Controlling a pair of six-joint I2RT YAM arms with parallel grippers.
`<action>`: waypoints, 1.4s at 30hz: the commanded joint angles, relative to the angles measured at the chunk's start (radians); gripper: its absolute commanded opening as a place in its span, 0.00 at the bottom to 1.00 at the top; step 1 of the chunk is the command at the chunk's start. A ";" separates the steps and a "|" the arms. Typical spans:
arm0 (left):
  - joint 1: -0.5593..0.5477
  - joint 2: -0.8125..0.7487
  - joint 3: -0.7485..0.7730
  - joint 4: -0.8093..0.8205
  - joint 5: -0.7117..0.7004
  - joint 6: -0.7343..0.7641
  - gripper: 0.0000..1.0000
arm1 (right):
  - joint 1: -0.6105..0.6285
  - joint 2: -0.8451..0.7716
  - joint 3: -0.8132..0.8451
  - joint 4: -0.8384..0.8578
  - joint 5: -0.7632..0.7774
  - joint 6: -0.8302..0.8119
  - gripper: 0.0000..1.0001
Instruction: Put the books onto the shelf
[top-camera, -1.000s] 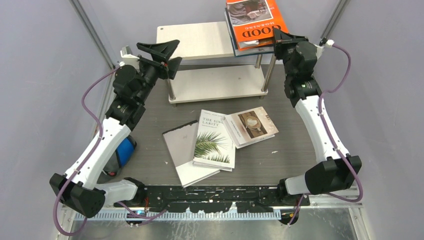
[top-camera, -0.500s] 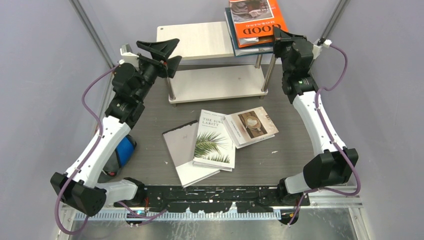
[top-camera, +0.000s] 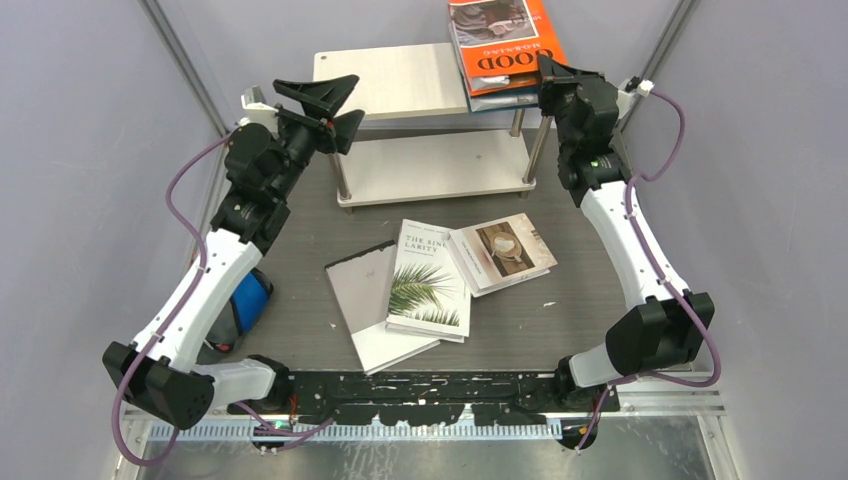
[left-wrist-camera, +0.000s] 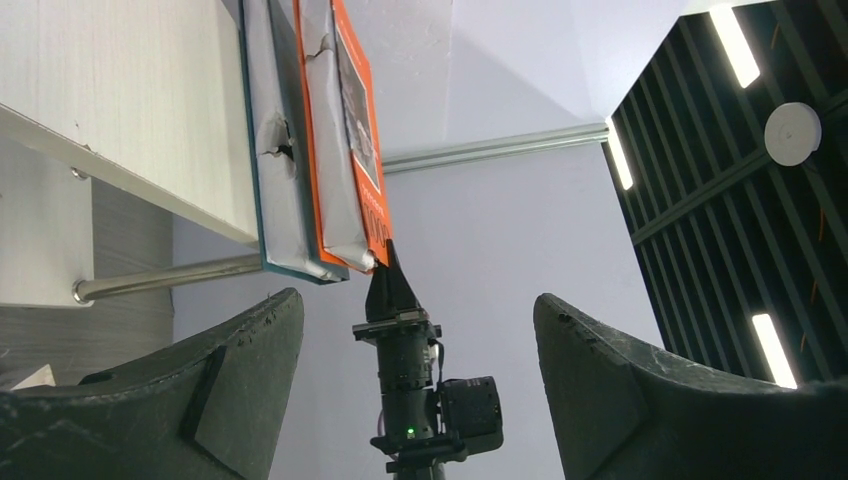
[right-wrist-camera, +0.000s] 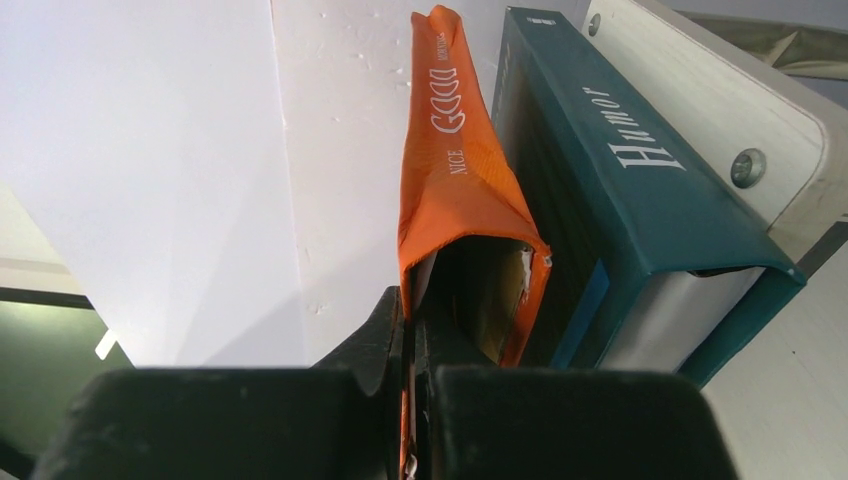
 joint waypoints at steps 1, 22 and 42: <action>0.009 -0.003 0.043 0.041 0.034 -0.003 0.84 | 0.010 -0.025 0.028 0.102 0.039 0.023 0.02; 0.023 -0.004 0.027 0.053 0.056 -0.022 0.85 | 0.022 -0.055 -0.026 0.071 0.080 0.018 0.40; 0.025 -0.004 0.019 0.069 0.058 -0.035 0.85 | 0.025 -0.109 -0.049 -0.003 0.065 0.003 0.43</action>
